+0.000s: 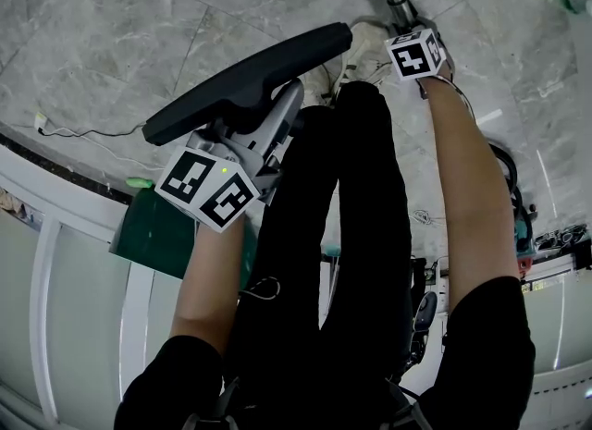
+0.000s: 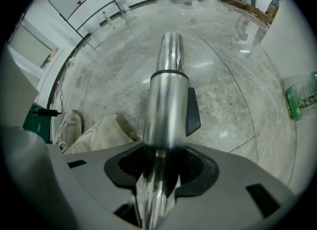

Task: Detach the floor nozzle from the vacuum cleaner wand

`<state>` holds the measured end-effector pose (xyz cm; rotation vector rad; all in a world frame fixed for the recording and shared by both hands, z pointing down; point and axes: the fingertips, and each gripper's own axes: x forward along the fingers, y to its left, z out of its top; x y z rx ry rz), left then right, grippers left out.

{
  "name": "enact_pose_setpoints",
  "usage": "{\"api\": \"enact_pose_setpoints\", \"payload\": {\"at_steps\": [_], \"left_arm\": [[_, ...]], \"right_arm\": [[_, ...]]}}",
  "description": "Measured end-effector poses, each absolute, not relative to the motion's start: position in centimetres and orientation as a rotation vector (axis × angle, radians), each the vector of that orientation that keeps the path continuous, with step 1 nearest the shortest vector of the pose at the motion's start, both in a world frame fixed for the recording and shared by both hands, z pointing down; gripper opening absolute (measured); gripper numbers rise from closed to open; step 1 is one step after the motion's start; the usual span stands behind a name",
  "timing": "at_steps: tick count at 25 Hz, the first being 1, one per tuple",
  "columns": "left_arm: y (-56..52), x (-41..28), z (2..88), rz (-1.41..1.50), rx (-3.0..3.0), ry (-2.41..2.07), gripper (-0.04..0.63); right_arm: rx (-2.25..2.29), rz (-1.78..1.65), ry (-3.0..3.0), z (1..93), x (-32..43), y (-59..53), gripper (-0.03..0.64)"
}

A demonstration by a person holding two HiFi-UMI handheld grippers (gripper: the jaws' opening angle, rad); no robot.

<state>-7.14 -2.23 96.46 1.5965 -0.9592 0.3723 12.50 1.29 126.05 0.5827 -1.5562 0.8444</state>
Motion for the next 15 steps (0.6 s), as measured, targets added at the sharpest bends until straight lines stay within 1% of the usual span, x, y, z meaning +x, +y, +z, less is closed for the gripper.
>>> {"api": "enact_pose_setpoints", "payload": {"at_steps": [1, 4, 7, 10, 11, 12, 15], "left_arm": [[-2.1, -7.1, 96.4, 0.366, 1.592, -0.956, 0.169], [-1.9, -6.8, 96.4, 0.363, 1.595, -0.942, 0.169], [-2.0, -6.6, 96.2, 0.375, 1.608, -0.944, 0.169], [-2.2, -6.8, 96.1, 0.369, 1.610, -0.949, 0.169], [-2.2, -6.8, 96.1, 0.366, 1.609, -0.948, 0.169], [-2.2, -6.9, 96.0, 0.366, 1.611, -0.947, 0.169], [-2.4, -7.2, 95.4, 0.372, 1.618, -0.951, 0.169]], "right_arm": [[0.581, 0.847, -1.552, 126.0, 12.5, 1.4, 0.147], [0.589, 0.858, -1.541, 126.0, 12.3, 1.6, 0.184], [0.596, 0.856, -1.522, 126.0, 12.4, 1.6, 0.189], [0.630, 0.843, -1.497, 126.1, 12.8, 1.2, 0.224], [0.649, 0.845, -1.486, 126.1, 13.1, 1.1, 0.260], [0.664, 0.855, -1.476, 125.9, 13.3, 1.2, 0.280], [0.675, 0.882, -1.472, 124.3, 13.4, 1.1, 0.285]]}}
